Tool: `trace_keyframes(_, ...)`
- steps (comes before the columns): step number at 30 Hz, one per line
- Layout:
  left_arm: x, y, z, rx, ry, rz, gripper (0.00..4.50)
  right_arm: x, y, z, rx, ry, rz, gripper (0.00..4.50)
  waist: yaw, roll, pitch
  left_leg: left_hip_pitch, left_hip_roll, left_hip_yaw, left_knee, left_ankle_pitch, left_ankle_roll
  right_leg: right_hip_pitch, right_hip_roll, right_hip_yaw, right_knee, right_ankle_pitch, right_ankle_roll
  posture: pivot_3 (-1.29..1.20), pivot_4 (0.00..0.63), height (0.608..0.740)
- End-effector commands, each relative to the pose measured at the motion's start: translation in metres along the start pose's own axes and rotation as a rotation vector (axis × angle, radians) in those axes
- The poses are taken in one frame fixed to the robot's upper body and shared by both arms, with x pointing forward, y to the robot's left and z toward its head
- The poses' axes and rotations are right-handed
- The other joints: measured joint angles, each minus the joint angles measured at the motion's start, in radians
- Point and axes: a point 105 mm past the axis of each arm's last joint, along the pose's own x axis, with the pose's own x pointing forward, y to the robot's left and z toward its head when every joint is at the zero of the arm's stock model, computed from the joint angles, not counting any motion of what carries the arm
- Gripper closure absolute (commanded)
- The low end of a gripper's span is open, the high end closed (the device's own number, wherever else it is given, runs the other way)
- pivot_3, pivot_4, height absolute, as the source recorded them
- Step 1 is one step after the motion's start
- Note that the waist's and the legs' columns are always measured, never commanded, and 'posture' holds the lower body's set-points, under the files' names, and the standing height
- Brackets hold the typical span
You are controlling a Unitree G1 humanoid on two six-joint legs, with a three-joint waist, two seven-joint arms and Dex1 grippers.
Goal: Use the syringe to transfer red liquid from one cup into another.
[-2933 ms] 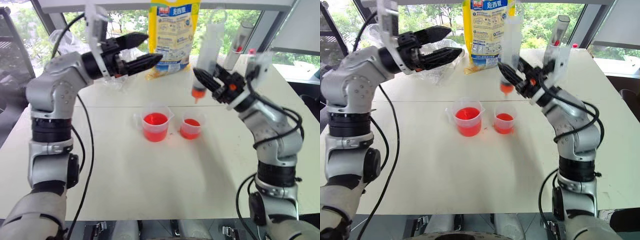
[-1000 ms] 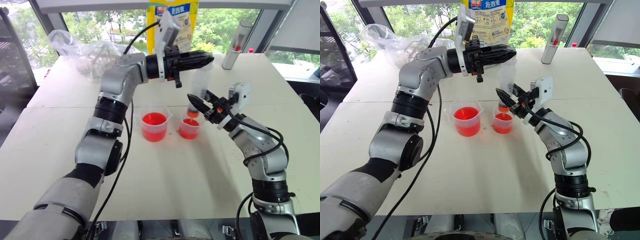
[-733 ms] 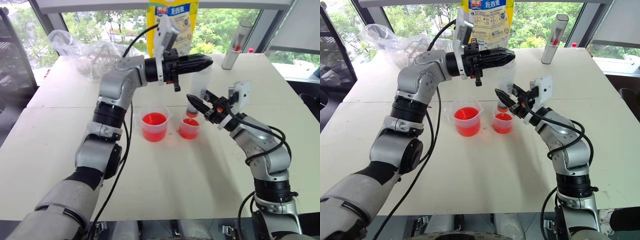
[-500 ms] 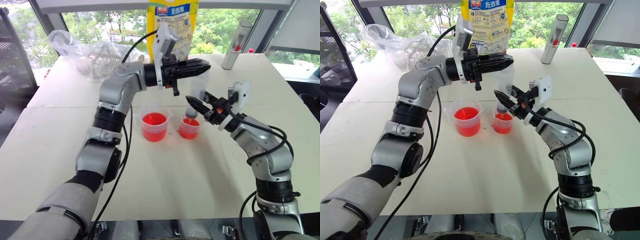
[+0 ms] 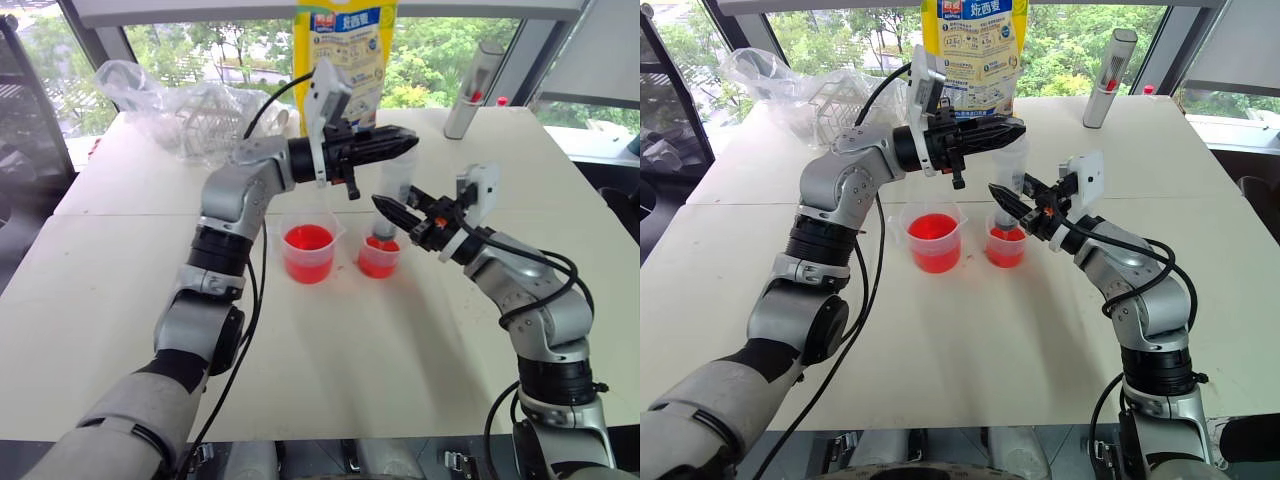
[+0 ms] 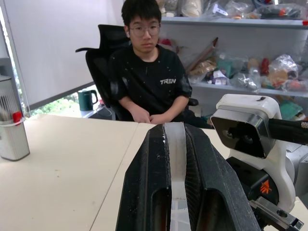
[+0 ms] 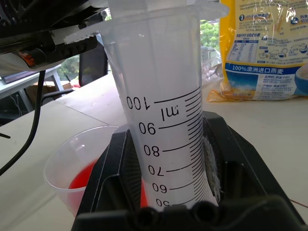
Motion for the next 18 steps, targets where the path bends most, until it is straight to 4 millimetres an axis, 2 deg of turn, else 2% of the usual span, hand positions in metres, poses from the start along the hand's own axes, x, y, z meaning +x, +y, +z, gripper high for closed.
trace_keyframes(1, 0.003, -0.003, -0.016, -0.043, 0.079, -0.016, 4.47, -0.010, -0.006, 0.063, -0.125, -0.210, -0.046, 3.13, 0.000, 0.000, 0.000, 0.000, 0.000, 0.000, 0.000, 0.000, 0.000, 0.000, 0.000, 0.000, 0.000, 0.000, 0.000, 0.00, 0.150, 0.740)
trace_keyframes(3, 0.002, 0.001, -0.008, -0.028, 0.062, -0.003, 4.47, -0.010, -0.005, 0.062, -0.124, -0.205, -0.043, 3.13, 0.000, 0.000, 0.000, 0.000, 0.000, 0.000, 0.000, 0.000, 0.000, 0.000, 0.000, 0.000, 0.000, 0.000, 0.000, 0.00, 0.150, 0.740)
trace_keyframes(7, -0.001, 0.007, 0.009, -0.013, 0.019, 0.022, 2.90, -0.008, -0.003, 0.059, -0.113, -0.198, -0.033, 3.13, 0.000, 0.000, 0.000, 0.000, 0.000, 0.000, 0.000, 0.000, 0.000, 0.000, 0.000, 0.000, 0.000, 0.000, 0.000, 0.00, 0.150, 0.740)
trace_keyframes(11, -0.005, 0.013, 0.028, 0.026, -0.035, 0.072, 0.82, -0.007, 0.001, 0.056, -0.099, -0.190, -0.018, 3.13, 0.000, 0.000, 0.000, 0.000, 0.000, 0.000, 0.000, 0.000, 0.000, 0.000, 0.000, 0.000, 0.000, 0.000, 0.000, 0.00, 0.150, 0.740)
trace_keyframes(13, -0.013, 0.016, 0.037, 0.054, -0.054, 0.096, 0.04, -0.006, 0.003, 0.055, -0.095, -0.186, -0.014, 3.13, -0.001, 0.000, 0.000, 0.000, 0.000, 0.000, 0.000, 0.000, 0.000, 0.000, 0.000, 0.000, 0.000, 0.000, 0.000, 0.00, 0.150, 0.740)
trace_keyframes(15, -0.021, 0.020, 0.045, 0.072, -0.070, 0.123, 0.04, -0.006, 0.003, 0.054, -0.089, -0.186, -0.013, 3.13, -0.002, 0.000, 0.000, 0.000, 0.000, 0.000, 0.000, 0.000, 0.000, 0.000, 0.000, 0.000, 0.000, 0.000, 0.000, 0.00, 0.150, 0.740)
trace_keyframes(18, -0.044, 0.026, 0.061, 0.098, -0.088, 0.180, 0.04, -0.005, 0.005, 0.052, -0.083, -0.181, -0.011, 3.13, -0.003, 0.000, 0.000, 0.001, 0.001, 0.000, 0.000, 0.000, 0.000, 0.000, 0.000, 0.000, 0.000, 0.000, 0.000, 0.00, 0.150, 0.740)
